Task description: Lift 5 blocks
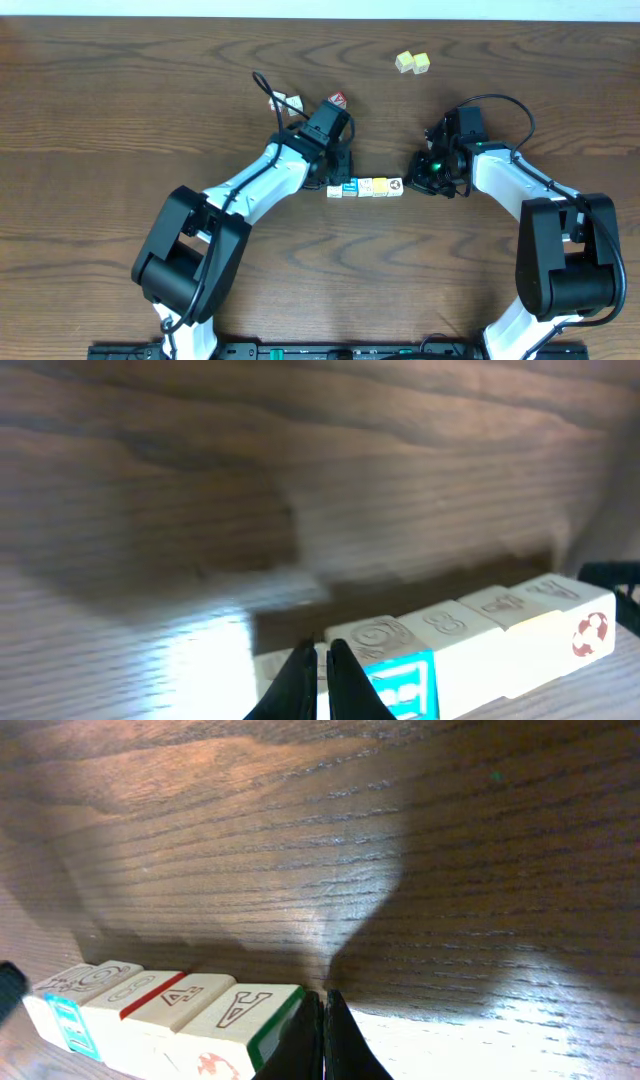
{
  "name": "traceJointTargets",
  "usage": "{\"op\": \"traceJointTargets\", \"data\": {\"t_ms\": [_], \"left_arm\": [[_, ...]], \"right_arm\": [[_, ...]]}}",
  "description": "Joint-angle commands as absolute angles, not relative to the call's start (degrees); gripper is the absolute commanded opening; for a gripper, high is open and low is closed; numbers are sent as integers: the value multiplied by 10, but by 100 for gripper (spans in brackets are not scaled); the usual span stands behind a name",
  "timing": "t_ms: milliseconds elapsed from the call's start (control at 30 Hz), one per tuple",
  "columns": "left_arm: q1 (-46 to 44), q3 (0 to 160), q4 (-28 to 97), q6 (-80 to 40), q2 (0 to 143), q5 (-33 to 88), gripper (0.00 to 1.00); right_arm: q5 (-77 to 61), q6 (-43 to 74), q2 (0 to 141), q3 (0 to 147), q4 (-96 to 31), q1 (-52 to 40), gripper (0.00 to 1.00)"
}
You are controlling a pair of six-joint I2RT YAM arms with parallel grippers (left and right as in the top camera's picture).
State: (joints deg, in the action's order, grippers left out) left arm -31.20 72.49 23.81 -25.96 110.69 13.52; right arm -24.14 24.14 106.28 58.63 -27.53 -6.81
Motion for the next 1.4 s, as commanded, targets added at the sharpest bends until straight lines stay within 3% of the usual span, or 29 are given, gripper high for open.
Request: {"op": "traceJointTargets", "data": {"t_ms": [0, 200, 400, 667, 1367], "left_arm": [[-284, 734, 246, -267, 1052, 126, 7], [-260, 734, 369, -269, 991, 126, 7], [-297, 710, 462, -294, 1004, 160, 7], [-361, 651, 368, -353, 1033, 122, 7], [-368, 638, 289, -363, 1039, 96, 7]], "right_arm": [[-228, 246, 1068, 583, -281, -72, 1], [-223, 246, 1068, 583, -283, -72, 1], [-223, 248, 1068, 583, -280, -72, 1], [-223, 248, 1068, 583, -284, -72, 1], [-223, 248, 1068, 583, -289, -72, 1]]}}
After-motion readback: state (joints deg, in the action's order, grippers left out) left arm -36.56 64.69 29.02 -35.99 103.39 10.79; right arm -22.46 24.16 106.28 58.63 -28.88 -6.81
